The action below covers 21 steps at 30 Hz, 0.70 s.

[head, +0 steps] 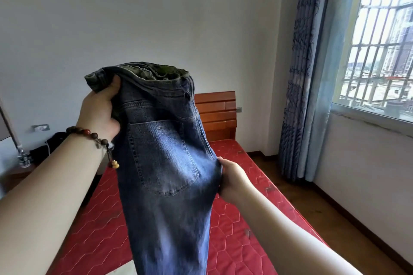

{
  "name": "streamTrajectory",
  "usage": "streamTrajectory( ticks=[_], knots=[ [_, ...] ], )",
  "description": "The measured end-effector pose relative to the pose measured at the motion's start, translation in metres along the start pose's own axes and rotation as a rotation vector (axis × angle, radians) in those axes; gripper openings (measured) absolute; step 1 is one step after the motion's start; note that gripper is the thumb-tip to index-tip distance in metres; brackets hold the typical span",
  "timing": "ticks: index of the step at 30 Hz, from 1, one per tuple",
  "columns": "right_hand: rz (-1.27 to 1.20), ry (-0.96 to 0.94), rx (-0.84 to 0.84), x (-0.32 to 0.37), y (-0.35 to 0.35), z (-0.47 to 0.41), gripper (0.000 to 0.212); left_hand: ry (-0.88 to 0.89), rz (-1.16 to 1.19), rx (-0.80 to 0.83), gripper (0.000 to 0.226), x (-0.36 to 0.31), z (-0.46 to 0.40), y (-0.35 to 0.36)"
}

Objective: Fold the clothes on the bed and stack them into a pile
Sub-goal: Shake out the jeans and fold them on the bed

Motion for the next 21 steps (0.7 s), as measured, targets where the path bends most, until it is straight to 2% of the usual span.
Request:
streamTrajectory(
  ticks=[3,5,10,11,14,16,18,20,21],
  knots=[
    [-0.019,-0.113,-0.005,0.017,-0.011,0.003,0.029,0.078,-0.065,-0.023,0.028,-0.013,0.003,-0.009],
    [0.042,-0.190,-0.014,0.033,-0.020,0.005,0.031,0.111,-0.096,-0.049,0.029,-0.019,0.005,-0.016],
    [0.117,-0.344,0.130,0.055,-0.021,0.012,0.035,0.079,-0.068,-0.104,0.012,-0.025,0.004,-0.023],
    [0.217,-0.371,0.091,0.058,-0.021,0.012,0.033,0.072,-0.066,-0.102,0.013,-0.024,0.003,-0.024],
    [0.660,-0.534,-0.172,0.088,-0.029,0.017,0.025,0.082,-0.083,-0.126,0.025,-0.017,-0.001,-0.031],
    [0.679,-0.635,-0.218,0.109,-0.034,0.026,0.016,0.103,-0.128,-0.170,0.034,-0.012,-0.006,-0.039],
    [0.771,-0.667,-0.250,0.117,-0.040,0.030,0.006,0.084,-0.188,-0.225,0.031,-0.007,-0.008,-0.041],
    [1.131,-0.662,-0.359,0.116,-0.044,0.036,0.027,0.071,-0.213,-0.282,0.025,-0.004,-0.007,-0.038],
    [1.199,-0.676,-0.389,0.116,-0.047,0.040,0.029,0.070,-0.212,-0.286,0.023,-0.002,-0.006,-0.034]
  ],
)
Point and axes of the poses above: each hand's wrist, its own z-axis away from the middle knuckle, its own y-axis out of the palm, x = y × z, the point moved 4 cm from there along -z, towards the middle knuckle, and after that the axes turned 7 degrees about z, right-handed, at the moved point
